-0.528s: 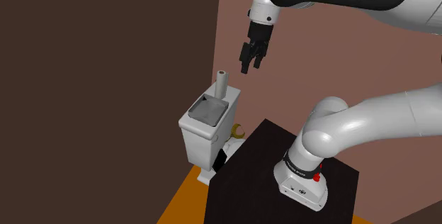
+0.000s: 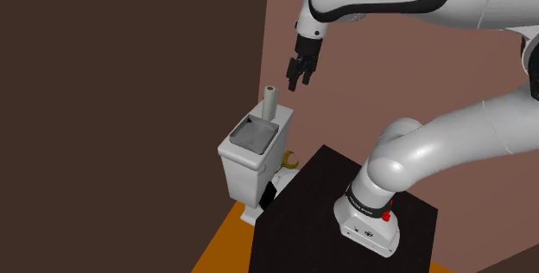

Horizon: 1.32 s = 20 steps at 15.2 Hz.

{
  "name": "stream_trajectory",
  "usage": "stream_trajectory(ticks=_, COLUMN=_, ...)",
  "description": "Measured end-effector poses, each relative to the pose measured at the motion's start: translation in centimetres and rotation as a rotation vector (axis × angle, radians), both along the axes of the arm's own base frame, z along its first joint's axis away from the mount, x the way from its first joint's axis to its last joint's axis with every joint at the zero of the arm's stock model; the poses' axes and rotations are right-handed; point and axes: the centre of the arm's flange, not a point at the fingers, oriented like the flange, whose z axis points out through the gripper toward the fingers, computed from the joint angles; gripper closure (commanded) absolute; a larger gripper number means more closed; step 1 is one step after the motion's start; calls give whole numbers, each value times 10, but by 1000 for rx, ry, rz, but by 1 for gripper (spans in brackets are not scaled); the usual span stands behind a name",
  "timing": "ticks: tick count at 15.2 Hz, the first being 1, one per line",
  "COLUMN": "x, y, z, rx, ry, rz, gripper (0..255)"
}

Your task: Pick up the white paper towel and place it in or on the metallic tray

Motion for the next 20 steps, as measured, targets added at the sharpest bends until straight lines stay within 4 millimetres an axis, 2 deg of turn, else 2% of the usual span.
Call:
stream_trajectory(ticks=14, x=111, y=-109, z=-99, rx=-34, ry=-20, rz=36, gripper=0)
stream_trajectory(ticks=20, x=155, y=-148, z=-141, rx=-49, ry=-27, rz=52, gripper=0)
